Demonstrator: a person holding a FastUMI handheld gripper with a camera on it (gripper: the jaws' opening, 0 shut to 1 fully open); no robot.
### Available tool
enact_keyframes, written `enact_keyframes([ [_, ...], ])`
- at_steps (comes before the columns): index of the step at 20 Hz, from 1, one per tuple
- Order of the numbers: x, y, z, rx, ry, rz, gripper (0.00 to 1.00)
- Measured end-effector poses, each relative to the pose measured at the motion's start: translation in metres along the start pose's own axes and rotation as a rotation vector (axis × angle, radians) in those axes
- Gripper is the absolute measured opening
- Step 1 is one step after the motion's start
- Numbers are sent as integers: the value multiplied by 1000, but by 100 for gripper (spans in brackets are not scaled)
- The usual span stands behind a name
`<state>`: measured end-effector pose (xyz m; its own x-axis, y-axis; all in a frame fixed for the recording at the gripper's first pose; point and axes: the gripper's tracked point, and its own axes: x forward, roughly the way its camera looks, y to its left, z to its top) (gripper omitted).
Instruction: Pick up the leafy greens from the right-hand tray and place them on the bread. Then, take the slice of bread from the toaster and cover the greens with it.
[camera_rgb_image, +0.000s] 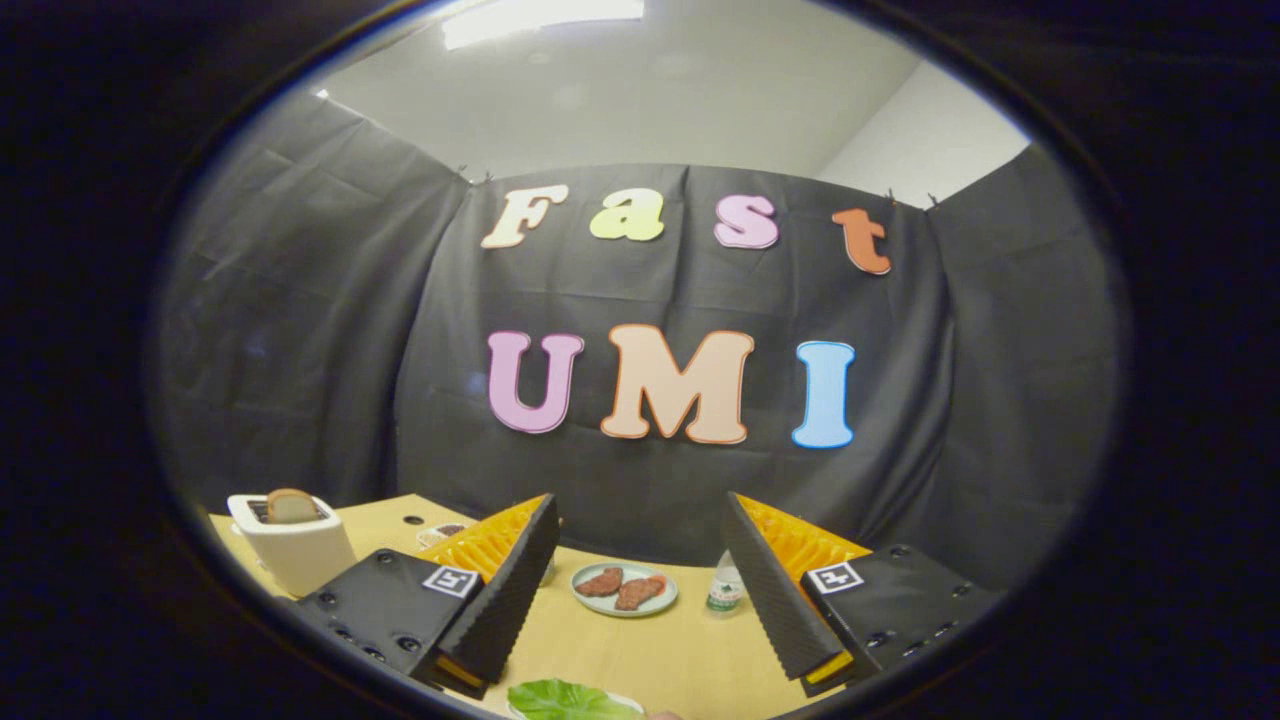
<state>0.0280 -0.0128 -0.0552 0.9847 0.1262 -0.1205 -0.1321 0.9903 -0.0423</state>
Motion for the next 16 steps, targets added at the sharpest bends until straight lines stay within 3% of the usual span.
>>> enact_keyframes([
  [16, 5, 26, -107, -132, 243, 320, 100],
])
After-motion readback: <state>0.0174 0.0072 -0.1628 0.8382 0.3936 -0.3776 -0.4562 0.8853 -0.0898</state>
